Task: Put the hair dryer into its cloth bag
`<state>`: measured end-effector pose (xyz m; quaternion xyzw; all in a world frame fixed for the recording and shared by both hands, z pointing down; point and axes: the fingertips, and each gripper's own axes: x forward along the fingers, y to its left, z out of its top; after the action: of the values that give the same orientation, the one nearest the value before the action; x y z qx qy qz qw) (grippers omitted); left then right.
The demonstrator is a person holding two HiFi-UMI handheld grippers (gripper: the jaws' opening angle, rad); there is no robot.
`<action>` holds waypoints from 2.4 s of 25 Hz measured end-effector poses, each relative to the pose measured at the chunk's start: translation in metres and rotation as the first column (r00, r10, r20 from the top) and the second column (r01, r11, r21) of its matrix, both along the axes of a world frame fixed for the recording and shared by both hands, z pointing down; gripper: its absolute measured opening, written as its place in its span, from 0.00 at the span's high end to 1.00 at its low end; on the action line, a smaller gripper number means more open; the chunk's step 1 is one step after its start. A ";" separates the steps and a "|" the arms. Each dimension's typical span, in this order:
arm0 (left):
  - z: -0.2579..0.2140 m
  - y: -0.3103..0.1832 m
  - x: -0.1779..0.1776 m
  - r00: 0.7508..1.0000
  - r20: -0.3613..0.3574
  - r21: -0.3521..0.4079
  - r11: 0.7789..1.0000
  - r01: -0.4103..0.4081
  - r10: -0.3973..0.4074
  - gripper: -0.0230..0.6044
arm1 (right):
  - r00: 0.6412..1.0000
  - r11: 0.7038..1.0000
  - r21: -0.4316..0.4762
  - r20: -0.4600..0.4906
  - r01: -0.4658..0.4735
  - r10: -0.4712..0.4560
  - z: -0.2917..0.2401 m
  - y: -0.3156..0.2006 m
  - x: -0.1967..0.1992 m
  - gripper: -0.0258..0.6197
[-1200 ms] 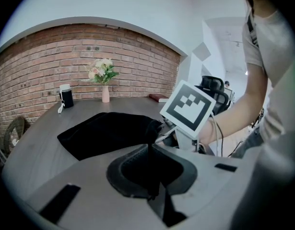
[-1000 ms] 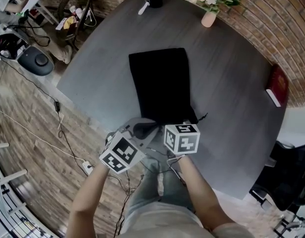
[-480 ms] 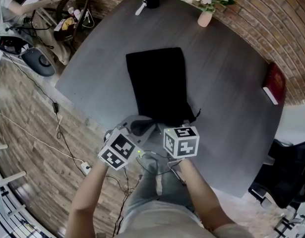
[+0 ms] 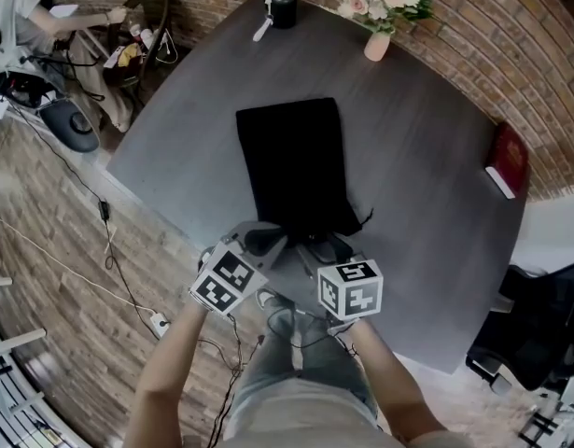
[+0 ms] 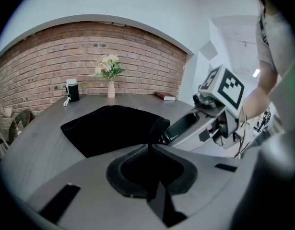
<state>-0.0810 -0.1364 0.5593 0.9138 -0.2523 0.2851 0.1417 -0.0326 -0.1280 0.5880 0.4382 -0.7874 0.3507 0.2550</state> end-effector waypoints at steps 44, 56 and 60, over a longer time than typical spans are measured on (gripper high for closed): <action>-0.261 -0.050 -0.119 0.517 -0.549 0.234 0.472 0.850 -0.657 0.93 | 0.895 0.544 0.734 0.200 -0.407 0.399 -0.312 -0.053 0.186 0.84; -0.242 -0.044 -0.121 0.510 -0.506 0.207 0.476 0.855 -0.696 0.95 | 0.829 0.508 0.706 0.206 -0.494 0.520 -0.300 -0.037 0.223 0.96; -0.240 -0.045 -0.118 0.520 -0.506 0.203 0.490 0.847 -0.689 0.95 | 0.824 0.508 0.703 0.200 -0.498 0.530 -0.298 -0.034 0.225 0.96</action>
<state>-0.1987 -0.1811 0.3195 0.7391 -0.6652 -0.0450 0.0957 0.1922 -0.1618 0.2902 0.7222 -0.6881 0.0575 -0.0408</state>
